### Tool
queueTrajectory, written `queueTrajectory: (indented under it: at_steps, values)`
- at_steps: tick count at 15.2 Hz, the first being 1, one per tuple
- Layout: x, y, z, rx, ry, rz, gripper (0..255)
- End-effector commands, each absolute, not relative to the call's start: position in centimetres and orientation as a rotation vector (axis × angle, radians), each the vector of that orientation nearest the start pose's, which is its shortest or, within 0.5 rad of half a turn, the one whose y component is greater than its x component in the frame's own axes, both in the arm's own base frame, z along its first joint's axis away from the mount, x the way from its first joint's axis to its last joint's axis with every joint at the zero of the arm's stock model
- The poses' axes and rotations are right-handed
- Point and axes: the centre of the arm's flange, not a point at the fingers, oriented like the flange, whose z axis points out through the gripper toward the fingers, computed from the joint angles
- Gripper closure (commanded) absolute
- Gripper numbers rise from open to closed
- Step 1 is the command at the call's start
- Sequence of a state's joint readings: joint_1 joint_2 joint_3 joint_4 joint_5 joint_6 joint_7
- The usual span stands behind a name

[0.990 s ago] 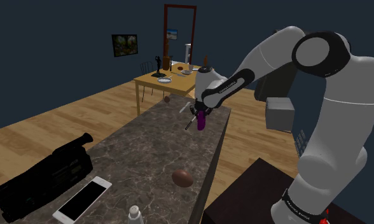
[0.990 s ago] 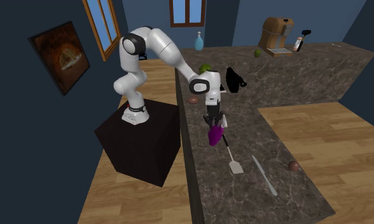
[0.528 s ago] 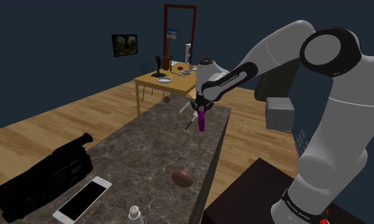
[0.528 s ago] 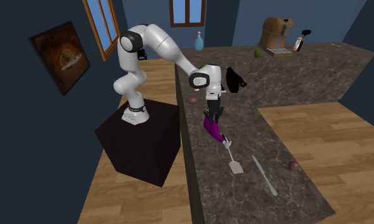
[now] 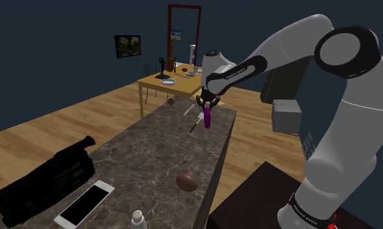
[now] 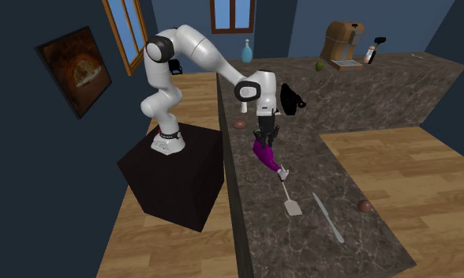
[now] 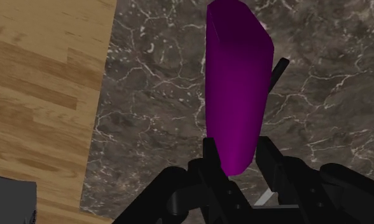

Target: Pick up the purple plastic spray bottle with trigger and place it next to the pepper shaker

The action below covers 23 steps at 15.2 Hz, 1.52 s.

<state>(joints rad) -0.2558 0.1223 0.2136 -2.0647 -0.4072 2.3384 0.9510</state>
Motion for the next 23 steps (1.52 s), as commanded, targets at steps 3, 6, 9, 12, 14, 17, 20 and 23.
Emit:
queueTrajectory:
  at_steps: [3,6,9,12,14,17,20,23]
  values:
    - [58.4,-3.2,41.4,-3.082,1.186,-0.442,255]
    - [58.4,-3.2,43.0,-3.082,1.186,-0.442,255]
    - [58.4,-3.2,44.6,-3.082,1.186,-0.442,255]
    - [58.4,-3.2,46.1,-3.082,1.186,-0.442,255]
    - [58.4,-3.2,47.2,-3.082,1.186,-0.442,255]
    - [58.4,-3.2,48.8,-3.082,1.186,-0.442,255]
    - [58.4,-3.2,50.4,-3.082,1.186,-0.442,255]
    - [58.4,-3.2,52.0,-3.082,1.186,-0.442,255]
